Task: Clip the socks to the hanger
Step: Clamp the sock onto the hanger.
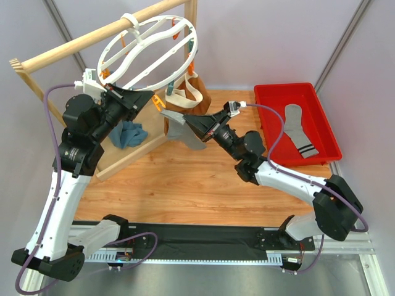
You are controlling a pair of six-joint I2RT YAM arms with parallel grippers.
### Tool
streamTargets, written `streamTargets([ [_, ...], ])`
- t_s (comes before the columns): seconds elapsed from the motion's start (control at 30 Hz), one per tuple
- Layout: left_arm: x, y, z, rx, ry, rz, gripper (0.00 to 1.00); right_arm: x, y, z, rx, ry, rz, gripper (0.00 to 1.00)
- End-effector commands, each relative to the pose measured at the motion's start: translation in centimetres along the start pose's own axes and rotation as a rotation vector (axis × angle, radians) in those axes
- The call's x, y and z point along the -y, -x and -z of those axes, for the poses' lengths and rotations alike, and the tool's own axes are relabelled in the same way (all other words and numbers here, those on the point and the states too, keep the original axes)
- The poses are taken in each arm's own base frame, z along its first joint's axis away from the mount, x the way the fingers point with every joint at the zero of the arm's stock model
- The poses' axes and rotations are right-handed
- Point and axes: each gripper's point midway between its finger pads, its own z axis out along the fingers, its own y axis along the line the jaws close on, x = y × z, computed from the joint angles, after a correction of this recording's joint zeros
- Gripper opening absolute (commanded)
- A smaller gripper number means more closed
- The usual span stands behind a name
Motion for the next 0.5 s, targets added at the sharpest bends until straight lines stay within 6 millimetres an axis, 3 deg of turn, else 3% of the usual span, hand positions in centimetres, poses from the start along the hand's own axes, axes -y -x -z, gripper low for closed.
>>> streamTargets([
  [0.0,0.9,-1.6,1.48,-0.083,-0.031,-0.018,0.0,-3.89,0.0,-0.46,0.003,0.09,0.031,0.0],
  [0.47,0.81,-1.65,1.48,-0.082,-0.042,-0.057,0.0,-3.92,0.73,-0.02,0.045,0.107,-0.014,0.0],
])
